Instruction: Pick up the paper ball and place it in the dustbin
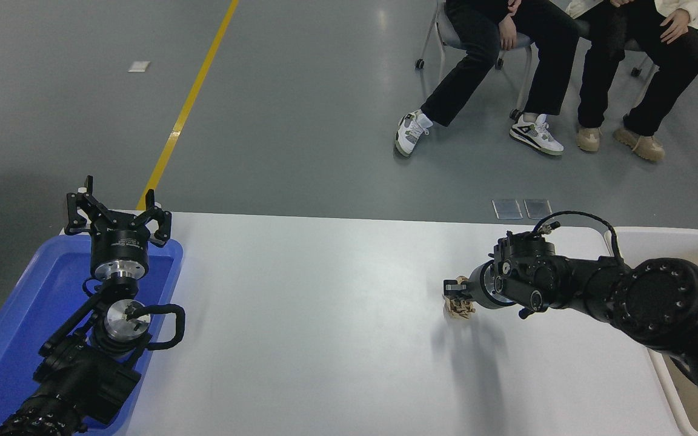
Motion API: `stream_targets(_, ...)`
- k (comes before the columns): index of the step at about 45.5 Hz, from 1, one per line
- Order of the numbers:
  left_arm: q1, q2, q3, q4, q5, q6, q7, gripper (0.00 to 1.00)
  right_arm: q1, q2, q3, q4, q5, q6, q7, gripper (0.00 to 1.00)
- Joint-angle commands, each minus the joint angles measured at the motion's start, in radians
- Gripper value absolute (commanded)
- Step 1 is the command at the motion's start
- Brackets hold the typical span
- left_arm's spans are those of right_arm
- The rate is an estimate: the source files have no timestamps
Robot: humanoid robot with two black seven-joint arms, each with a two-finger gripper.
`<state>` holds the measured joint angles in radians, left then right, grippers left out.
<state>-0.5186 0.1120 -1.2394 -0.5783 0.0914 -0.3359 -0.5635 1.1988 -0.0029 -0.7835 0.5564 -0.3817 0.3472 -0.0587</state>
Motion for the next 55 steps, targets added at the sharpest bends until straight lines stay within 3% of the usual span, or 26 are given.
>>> stream_targets(1,0.000,0.000,0.000,0.000,-0.001,0.000,0.001,0.99,0.168,-0.084,0.004,0.166,0.007,0.039,0.005,0.00)
stream_targets(5,0.000,0.000,0.000,0.000,0.001,0.000,0.000,0.99,0.296,-0.202,-0.003,0.293,0.004,0.082,0.003,0.00)
stream_targets(18,0.000,0.000,0.000,0.000,0.001,0.000,0.001,0.99,0.648,-0.430,-0.045,0.536,-0.036,0.216,-0.004,0.00)
stream_targets(32,0.000,0.000,0.000,0.000,-0.001,0.000,-0.001,0.99,0.970,-0.554,-0.120,0.599,-0.082,0.434,-0.009,0.00)
stream_targets(44,0.000,0.000,0.000,0.000,0.001,0.000,-0.001,0.99,1.078,-0.620,-0.183,0.594,-0.083,0.438,-0.024,0.00)
stream_targets(51,0.002,0.000,0.000,0.000,0.001,0.000,-0.001,0.99,1.053,-0.799,-0.181,0.501,-0.077,0.431,-0.033,0.00)
stream_targets(55,0.000,0.000,0.000,0.000,0.001,0.000,0.000,0.99,0.989,-0.916,-0.165,0.416,-0.071,0.343,-0.032,0.00)
